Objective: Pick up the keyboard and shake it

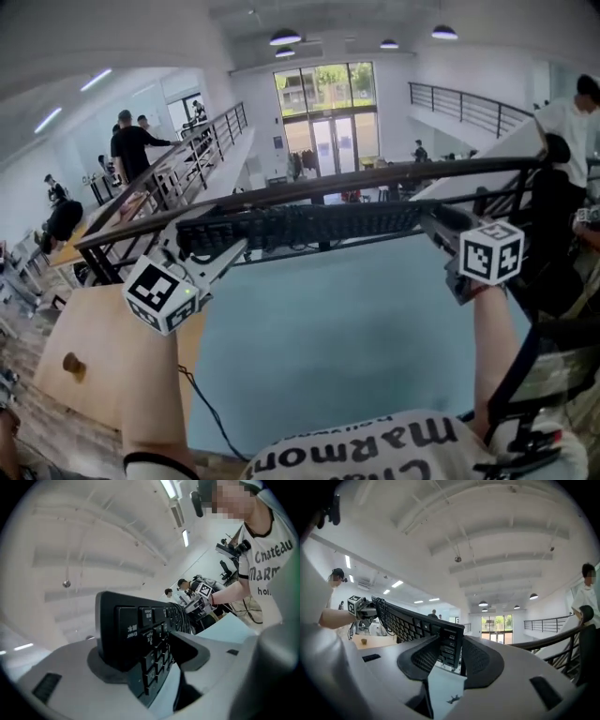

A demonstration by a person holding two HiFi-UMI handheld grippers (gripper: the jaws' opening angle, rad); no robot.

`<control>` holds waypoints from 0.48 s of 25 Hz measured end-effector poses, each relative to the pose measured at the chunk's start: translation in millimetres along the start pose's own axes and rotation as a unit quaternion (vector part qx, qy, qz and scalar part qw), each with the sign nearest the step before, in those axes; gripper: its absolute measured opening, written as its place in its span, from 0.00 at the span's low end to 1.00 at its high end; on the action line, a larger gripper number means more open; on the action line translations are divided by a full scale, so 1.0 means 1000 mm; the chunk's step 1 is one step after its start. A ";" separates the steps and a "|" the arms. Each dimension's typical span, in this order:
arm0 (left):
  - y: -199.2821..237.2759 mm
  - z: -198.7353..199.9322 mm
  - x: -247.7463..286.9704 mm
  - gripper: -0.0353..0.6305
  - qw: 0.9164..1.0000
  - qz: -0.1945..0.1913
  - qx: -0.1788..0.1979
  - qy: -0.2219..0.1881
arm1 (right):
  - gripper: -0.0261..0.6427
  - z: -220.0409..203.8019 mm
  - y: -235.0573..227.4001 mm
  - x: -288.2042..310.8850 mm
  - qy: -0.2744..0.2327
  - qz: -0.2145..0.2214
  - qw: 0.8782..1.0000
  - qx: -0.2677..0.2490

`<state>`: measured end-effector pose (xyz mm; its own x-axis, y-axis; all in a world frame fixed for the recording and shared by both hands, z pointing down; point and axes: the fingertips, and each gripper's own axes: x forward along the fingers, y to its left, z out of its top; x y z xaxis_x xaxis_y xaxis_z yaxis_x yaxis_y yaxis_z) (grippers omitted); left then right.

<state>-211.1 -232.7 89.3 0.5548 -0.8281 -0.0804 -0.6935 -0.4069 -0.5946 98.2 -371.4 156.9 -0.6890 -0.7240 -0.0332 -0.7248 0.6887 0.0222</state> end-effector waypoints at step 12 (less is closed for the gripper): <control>-0.036 0.107 0.012 0.45 0.982 0.020 0.178 -0.053 | 0.28 0.049 -0.037 -0.045 -0.082 0.002 0.997 -0.006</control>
<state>-130.5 -186.7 24.6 0.5882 -0.7881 -0.1812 -0.5209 -0.1979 -0.8304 156.3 -361.8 108.7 -0.6828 -0.7040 -0.1954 -0.7223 0.6907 0.0355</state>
